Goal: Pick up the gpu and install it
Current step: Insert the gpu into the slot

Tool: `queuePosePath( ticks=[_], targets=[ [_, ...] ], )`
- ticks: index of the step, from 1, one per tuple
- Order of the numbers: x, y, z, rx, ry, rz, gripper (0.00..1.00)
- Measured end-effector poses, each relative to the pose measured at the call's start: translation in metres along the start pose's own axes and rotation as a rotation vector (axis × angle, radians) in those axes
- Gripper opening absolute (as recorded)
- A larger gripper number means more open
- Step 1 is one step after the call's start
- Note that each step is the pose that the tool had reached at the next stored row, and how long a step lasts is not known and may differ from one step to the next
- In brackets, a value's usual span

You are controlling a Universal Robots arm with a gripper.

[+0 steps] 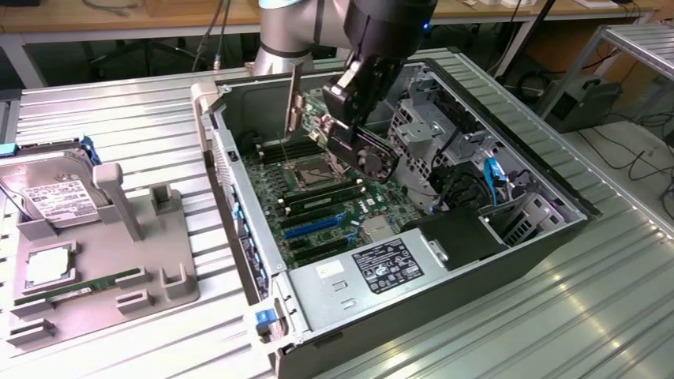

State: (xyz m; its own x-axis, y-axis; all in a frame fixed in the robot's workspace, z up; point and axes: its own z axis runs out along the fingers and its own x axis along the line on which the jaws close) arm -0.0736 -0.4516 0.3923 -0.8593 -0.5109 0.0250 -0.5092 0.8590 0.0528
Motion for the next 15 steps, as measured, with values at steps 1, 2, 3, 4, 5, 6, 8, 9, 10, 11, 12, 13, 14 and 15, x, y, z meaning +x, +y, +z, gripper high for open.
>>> queuePosePath(
  ticks=[1,2,3,4,5,6,8,9,10,11,12,13,14,15],
  targets=[
    [0.0,0.0,0.0002,0.0004,0.0009,-0.017,0.26],
    [0.0,0.0,0.0008,0.0014,0.003,-0.055,0.26],
    [0.0,-0.0001,0.0012,0.002,0.0043,-0.081,0.26],
    [0.0,-0.0001,0.0015,0.0025,0.0053,-0.101,0.26],
    [0.0,-0.0001,0.002,0.0034,0.0071,-0.135,0.26],
    [-0.0001,-0.0001,0.0023,0.0039,0.0082,-0.155,0.26],
    [-0.0001,-0.0002,0.003,0.0049,0.0105,-0.199,0.26],
    [-0.0001,-0.0002,0.0033,0.0054,0.0115,-0.218,0.26],
    [-0.0001,-0.0002,0.0036,0.006,0.0127,-0.24,0.26],
    [-0.0001,-0.0002,0.0039,0.0064,0.0136,-0.257,0.26],
    [-0.0001,-0.0002,0.0042,0.0069,0.0145,-0.275,0.26],
    [-0.0001,-0.0003,0.0045,0.0074,0.0155,-0.294,0.26],
    [-0.0001,-0.0003,0.0048,0.0078,0.0165,-0.312,0.26],
    [-0.0001,-0.0003,0.0051,0.0083,0.0176,-0.332,0.26]
  ],
)
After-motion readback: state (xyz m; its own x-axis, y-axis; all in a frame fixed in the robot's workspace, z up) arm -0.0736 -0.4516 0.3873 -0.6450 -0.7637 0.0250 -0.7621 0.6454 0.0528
